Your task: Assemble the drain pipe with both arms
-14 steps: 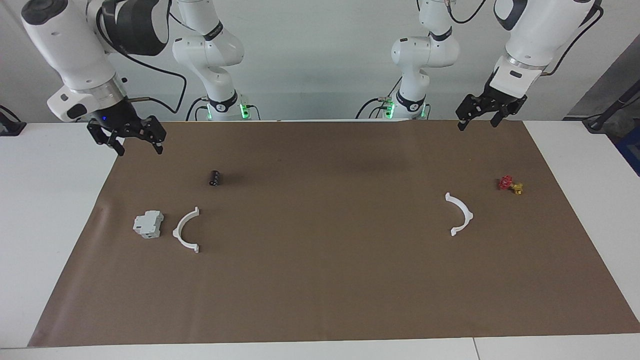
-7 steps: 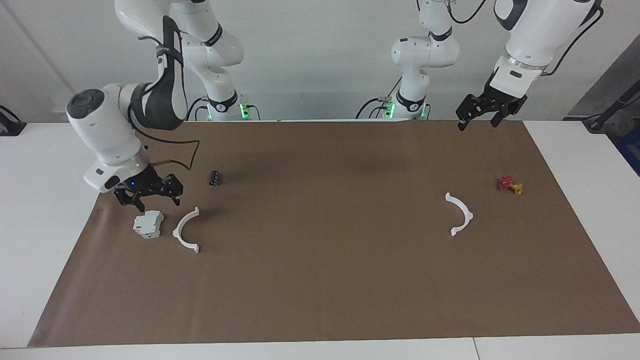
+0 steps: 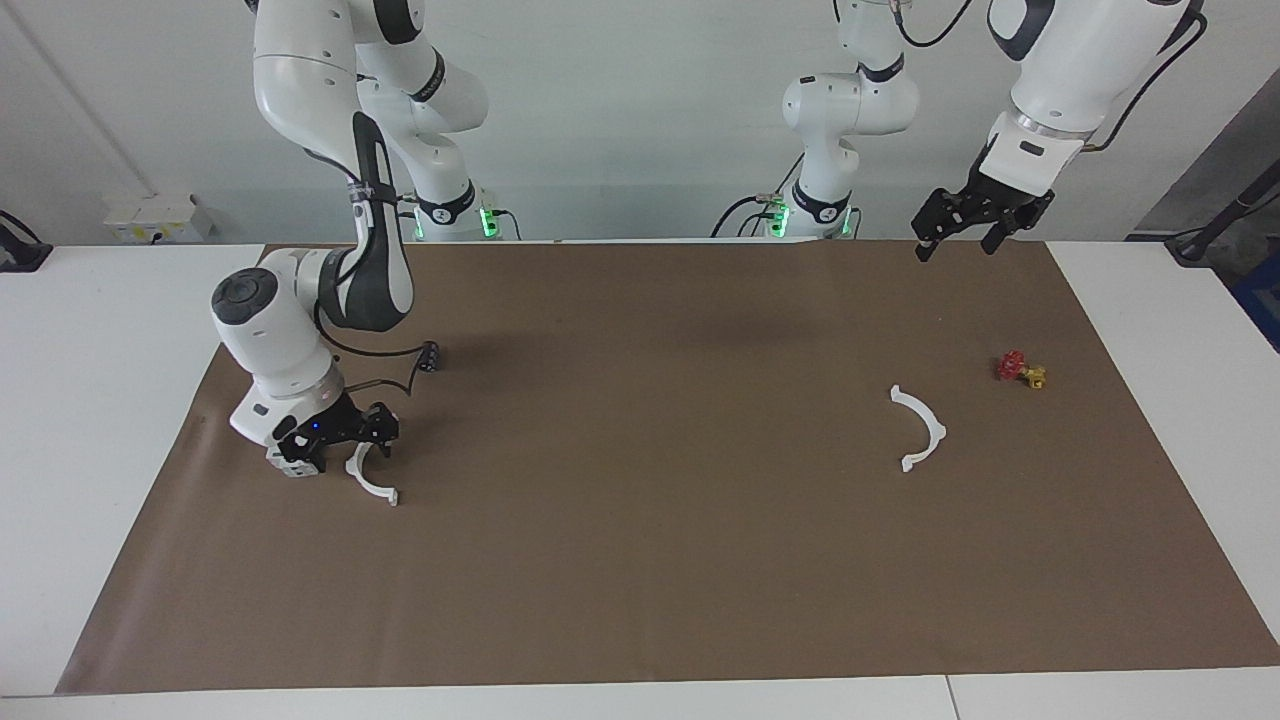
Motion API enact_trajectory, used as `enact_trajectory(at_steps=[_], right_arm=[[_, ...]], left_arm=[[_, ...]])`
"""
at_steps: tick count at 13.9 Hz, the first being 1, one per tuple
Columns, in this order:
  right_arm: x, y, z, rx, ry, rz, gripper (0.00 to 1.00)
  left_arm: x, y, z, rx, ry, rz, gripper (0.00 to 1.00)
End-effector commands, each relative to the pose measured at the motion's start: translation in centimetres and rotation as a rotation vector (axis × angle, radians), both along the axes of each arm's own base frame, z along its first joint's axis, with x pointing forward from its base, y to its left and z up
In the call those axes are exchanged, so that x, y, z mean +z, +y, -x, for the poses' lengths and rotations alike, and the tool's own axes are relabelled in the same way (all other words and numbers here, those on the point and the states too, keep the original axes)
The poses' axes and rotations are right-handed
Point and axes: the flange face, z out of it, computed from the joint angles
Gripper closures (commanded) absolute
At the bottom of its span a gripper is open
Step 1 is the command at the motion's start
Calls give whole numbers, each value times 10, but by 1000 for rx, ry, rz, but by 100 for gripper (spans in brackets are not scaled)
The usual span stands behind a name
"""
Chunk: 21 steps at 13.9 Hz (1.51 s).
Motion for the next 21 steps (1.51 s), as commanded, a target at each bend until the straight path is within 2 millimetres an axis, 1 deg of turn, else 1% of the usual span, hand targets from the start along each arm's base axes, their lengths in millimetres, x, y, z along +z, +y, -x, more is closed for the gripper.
enact_trajectory(at_steps=[1, 4, 5, 9, 10, 11, 12, 13, 14, 16, 17, 18, 19, 20, 21], right_arm=[[0, -5, 7, 47, 0, -17, 1], [-6, -10, 13, 68, 12, -16, 10], [-8, -12, 15, 75, 13, -16, 14], [-8, -15, 15, 76, 12, -15, 25], [-8, -15, 15, 76, 12, -15, 32], [-8, -16, 15, 76, 12, -15, 49], [-9, -16, 15, 77, 13, -14, 69], [-9, -15, 15, 76, 12, -15, 92], [-8, -16, 15, 75, 10, -14, 100], [-6, -17, 12, 57, -6, -12, 100], [1, -17, 6, 39, -19, -12, 100], [10, -11, 0, 15, -28, -16, 100], [18, -3, -4, -25, -24, -22, 100], [28, 10, -9, -74, -17, -33, 100], [38, 32, -13, -128, -6, -43, 100]], left_arm=[[2, 3, 2, -8, -13, 13, 0], [2, 3, 2, -8, -15, 13, 0], [2, 3, 2, -8, -15, 13, 0], [2, 3, 2, -6, -15, 13, 0], [2, 3, 2, -6, -15, 13, 0], [2, 3, 2, -5, -15, 13, 0], [1, 3, 2, -5, -13, 13, 0], [1, 3, 2, -5, -13, 13, 0], [1, 3, 2, -5, -13, 13, 0], [1, 3, 2, -5, -13, 13, 0], [1, 3, 2, -5, -13, 13, 0], [1, 3, 2, -5, -13, 13, 0], [1, 3, 2, -5, -13, 13, 0], [1, 3, 2, -5, -13, 13, 0], [1, 3, 2, -5, -13, 13, 0]])
